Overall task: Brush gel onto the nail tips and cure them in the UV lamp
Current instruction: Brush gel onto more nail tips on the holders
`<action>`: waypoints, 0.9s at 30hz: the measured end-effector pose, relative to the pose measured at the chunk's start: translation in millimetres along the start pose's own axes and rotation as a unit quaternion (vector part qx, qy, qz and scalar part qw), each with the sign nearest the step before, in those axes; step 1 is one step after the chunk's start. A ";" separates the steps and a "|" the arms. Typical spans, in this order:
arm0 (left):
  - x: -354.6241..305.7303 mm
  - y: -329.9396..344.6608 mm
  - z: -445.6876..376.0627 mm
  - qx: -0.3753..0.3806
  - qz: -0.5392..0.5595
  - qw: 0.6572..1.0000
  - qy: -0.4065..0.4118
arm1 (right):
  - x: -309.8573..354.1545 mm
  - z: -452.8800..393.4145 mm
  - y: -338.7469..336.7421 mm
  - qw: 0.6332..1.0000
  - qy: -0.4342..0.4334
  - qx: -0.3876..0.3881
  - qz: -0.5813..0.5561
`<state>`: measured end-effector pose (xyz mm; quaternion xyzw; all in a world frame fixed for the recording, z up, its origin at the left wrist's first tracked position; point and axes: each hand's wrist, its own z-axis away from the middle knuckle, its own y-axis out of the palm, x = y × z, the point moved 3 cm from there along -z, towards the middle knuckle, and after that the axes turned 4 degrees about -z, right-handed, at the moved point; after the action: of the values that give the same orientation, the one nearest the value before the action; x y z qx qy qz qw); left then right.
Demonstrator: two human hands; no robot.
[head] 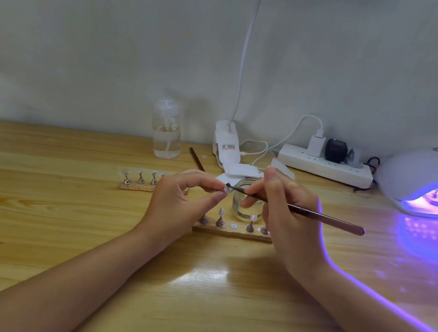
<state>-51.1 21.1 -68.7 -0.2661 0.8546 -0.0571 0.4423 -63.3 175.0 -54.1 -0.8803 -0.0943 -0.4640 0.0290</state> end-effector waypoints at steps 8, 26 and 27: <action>0.6 -0.6 0.7 0.001 -0.009 1.000 -0.015 | 0.3 0.3 -1.8 1.000 -0.011 -0.015 -0.018; 3.2 2.4 -0.7 0.002 -0.001 1.000 -0.005 | 0.7 0.9 -2.9 1.000 -0.025 -0.002 0.004; 3.0 3.0 -0.7 0.006 -0.006 1.000 0.002 | 0.8 0.3 -2.9 0.999 -0.029 0.001 0.012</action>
<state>-54.3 22.1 -71.4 -0.2686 0.8535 -0.0655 0.4417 -63.2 178.1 -53.8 -0.8946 -0.0847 -0.4375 0.0330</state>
